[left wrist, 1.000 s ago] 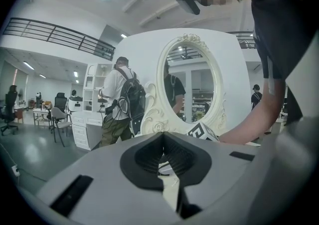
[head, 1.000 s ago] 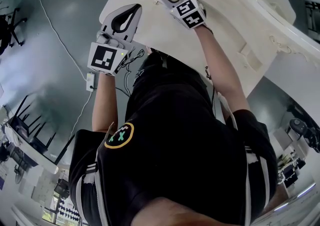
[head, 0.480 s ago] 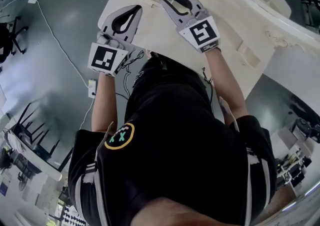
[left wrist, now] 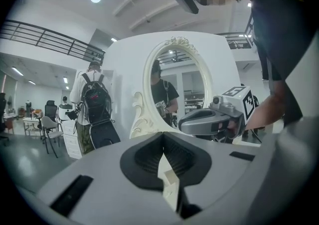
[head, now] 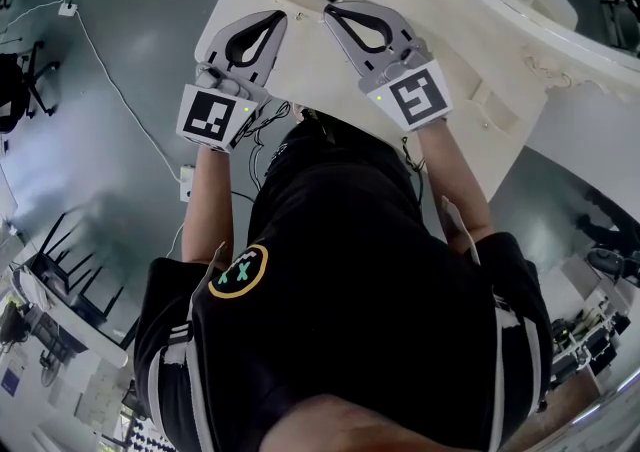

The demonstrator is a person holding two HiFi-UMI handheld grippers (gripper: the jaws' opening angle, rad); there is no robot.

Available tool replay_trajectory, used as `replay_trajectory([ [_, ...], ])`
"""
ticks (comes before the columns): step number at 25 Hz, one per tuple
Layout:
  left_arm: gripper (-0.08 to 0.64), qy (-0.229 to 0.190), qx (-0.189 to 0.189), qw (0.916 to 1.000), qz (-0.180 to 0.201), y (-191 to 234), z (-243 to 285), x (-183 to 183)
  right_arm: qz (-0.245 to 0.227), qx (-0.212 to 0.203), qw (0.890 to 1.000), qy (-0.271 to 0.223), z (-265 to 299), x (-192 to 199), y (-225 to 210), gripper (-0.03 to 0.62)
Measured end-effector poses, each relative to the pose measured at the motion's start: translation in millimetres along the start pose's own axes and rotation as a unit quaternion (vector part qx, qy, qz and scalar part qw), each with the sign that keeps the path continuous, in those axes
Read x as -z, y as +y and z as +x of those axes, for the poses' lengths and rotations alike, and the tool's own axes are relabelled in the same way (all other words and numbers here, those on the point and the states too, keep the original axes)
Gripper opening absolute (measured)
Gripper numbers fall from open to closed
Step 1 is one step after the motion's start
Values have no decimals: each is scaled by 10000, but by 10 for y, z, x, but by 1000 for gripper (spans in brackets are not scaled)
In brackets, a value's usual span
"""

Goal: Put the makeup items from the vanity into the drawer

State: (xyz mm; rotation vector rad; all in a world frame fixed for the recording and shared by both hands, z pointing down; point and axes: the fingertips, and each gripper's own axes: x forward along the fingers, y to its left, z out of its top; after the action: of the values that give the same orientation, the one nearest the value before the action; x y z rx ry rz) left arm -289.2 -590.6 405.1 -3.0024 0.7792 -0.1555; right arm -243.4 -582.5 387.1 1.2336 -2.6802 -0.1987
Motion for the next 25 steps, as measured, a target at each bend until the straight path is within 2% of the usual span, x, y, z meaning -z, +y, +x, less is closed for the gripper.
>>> replay_trajectory([
  [11, 20, 22, 4, 10000, 5, -60, -20, -4, 199, 8, 9994, -297, -36, -71, 16, 20],
  [25, 20, 0, -1, 10000, -13, -87, 28, -8, 208, 67, 9993, -292, -64, -55, -41, 20],
])
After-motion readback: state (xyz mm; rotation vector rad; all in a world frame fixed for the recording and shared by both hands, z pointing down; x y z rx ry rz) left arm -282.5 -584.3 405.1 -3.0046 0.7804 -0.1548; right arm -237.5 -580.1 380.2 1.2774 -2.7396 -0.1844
